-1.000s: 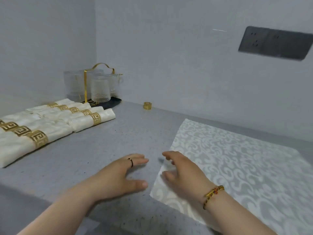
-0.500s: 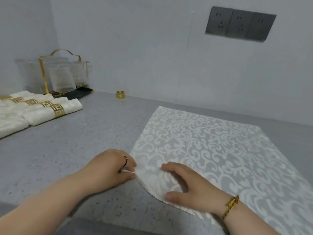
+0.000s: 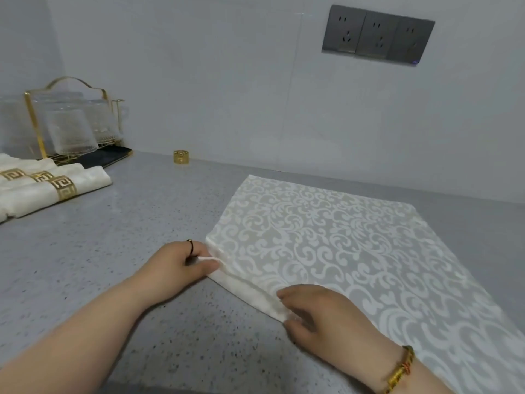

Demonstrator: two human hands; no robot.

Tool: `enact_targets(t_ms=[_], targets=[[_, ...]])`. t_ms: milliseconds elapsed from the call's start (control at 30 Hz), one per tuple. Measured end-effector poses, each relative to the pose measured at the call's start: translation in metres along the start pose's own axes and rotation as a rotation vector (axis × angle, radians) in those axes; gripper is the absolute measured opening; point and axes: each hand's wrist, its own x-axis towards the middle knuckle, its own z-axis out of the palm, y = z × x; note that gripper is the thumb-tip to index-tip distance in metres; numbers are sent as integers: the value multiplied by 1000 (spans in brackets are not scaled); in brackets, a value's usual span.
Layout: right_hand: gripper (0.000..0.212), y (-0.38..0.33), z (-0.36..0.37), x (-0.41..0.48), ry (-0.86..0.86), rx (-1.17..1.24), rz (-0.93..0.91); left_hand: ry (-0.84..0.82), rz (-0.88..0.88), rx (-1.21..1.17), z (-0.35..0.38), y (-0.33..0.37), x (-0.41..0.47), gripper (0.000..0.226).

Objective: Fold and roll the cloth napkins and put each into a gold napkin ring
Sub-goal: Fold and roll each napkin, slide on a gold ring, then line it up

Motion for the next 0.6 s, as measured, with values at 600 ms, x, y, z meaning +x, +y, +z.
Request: enact_targets(t_ms=[600], targets=[[17, 75, -80, -82, -137, 30, 477, 151, -272, -292, -51, -10, -44, 86]])
